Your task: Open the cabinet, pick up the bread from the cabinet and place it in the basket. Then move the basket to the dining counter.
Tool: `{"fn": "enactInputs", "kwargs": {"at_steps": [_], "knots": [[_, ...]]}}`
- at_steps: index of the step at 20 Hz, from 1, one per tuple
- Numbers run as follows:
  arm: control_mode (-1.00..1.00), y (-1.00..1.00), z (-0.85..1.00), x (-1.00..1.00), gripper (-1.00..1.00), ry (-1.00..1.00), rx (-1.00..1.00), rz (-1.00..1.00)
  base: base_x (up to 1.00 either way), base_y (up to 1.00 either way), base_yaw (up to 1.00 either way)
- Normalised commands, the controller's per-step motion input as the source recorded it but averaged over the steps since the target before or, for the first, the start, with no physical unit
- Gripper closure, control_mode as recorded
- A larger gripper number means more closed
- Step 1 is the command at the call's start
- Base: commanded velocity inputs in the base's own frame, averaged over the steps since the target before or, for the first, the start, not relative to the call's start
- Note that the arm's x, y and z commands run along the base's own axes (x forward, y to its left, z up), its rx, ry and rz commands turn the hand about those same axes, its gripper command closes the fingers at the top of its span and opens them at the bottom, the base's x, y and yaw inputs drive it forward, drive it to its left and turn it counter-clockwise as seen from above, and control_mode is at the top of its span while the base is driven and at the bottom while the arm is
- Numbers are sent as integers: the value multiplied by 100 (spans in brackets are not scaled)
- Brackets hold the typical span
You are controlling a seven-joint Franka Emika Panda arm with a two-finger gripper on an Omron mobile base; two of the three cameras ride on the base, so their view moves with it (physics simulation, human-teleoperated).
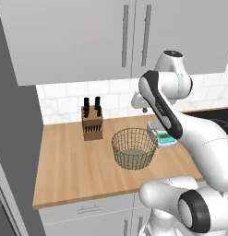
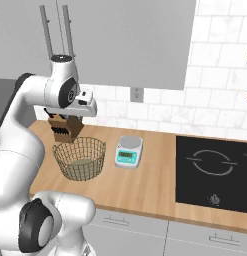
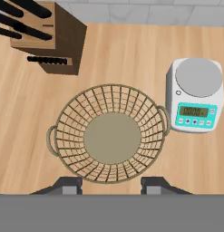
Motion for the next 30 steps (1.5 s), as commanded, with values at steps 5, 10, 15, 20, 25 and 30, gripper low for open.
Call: {"fn": "enactInputs", "kwargs": {"at_steps": [5,10,15,20,25,30], "knots": [[-100,0,0,-6,-100,0,-1,0,0,0,0],[-100,1,14,-20,-100,-19,-3,0,0,0,0],[-100,12,45,0,-100,-28,-7,2,0,0,0],[-100,0,71,-4,-100,-39,-3,10,0,0,0],[-100,-2,88,-16,-100,-54,-4,2,0,0,0],[-100,6,73,-5,-100,-40,0,-4,0,0,0]]}}
